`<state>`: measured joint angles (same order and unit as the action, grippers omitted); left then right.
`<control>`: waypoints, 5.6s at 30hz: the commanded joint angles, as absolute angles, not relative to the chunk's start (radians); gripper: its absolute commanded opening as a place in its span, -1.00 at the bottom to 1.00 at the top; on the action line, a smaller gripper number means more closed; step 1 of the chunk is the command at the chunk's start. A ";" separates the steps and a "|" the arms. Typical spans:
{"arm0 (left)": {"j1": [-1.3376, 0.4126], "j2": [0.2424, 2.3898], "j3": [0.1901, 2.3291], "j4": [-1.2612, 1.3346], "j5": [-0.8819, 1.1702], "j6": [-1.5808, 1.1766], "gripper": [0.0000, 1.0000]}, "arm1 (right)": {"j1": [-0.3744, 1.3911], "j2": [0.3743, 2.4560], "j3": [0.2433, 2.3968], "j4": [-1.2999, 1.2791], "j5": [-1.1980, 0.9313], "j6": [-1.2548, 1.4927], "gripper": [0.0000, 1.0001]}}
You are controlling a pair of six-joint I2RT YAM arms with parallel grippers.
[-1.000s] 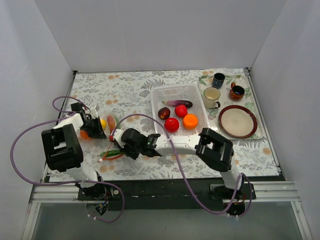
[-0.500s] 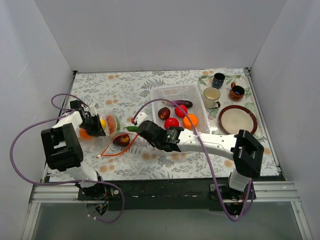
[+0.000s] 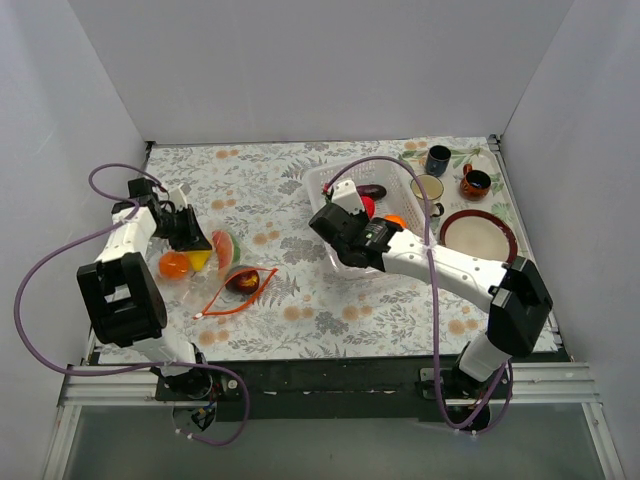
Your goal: Open the zip-top bag and remove the fake food
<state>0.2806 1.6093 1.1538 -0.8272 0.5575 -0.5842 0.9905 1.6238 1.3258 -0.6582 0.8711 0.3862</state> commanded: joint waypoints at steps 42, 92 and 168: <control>0.477 1.752 1.031 -0.580 0.433 -0.457 -1.00 | 1.223 1.745 1.437 -0.316 0.467 0.106 0.97; 0.437 1.629 1.294 -1.055 0.683 -0.400 -1.00 | 1.276 2.048 1.448 0.008 0.373 0.023 0.67; 0.397 1.591 1.161 -0.958 0.625 -0.291 -1.00 | 1.276 1.852 1.170 0.140 0.189 0.110 0.35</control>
<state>0.3996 1.6493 1.2144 -1.0760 0.7223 -0.2668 1.2766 1.9064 1.1721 0.0650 0.2668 0.0864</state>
